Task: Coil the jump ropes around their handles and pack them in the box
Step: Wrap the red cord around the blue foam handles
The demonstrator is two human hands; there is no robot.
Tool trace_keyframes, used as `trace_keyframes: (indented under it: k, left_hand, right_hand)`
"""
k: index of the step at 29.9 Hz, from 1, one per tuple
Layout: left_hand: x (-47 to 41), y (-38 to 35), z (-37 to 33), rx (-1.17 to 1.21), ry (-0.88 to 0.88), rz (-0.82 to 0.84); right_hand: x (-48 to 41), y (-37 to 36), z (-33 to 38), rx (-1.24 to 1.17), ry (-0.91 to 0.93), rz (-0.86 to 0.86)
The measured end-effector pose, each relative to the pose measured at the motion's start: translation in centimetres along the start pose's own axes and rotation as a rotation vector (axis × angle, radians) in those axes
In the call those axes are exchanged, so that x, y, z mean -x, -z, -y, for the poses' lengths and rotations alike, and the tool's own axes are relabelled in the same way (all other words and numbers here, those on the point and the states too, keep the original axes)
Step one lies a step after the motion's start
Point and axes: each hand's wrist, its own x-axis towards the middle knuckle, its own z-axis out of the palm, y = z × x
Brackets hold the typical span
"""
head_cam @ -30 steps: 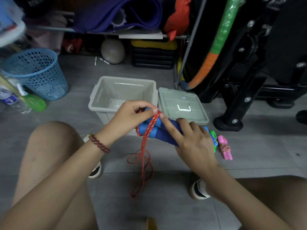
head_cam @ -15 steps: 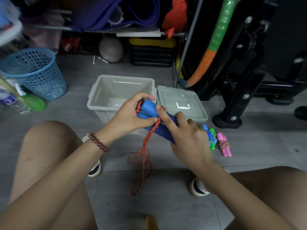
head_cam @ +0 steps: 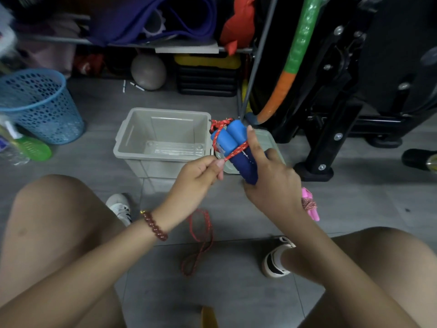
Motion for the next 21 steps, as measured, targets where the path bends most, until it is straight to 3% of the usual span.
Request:
trace_keyframes:
  k: [3,5,9,15,18,21]
  left_hand:
    - [0.4,0.3,0.2,-0.463,-0.148,-0.065]
    - [0.2,0.6,0.1,-0.591,-0.156,-0.111]
    - [-0.7,0.3,0.1,-0.029,0.153,-0.084]
    - [-0.9,0.3,0.1,0.291,0.386,-0.012]
    - [-0.9,0.6,0.1,0.248,0.303,0.081]
    - [-0.8,0.6,0.1,0.115,0.139,0.023]
  right_hand:
    - [-0.2,-0.3,-0.2,-0.082,0.008,0.139]
    - [-0.5,-0.3,-0.3,-0.139,-0.004,0.15]
    - [-0.7,-0.3,-0.5,-0.104,-0.028,0.15]
    - [-0.3,-0.2,-0.6,-0.062,-0.029,0.115]
    - [-0.3,0.4,-1.0,-0.168,-0.037,0.163]
    - [-0.5,1.0,-1.3,-0.409,-0.105,0.285]
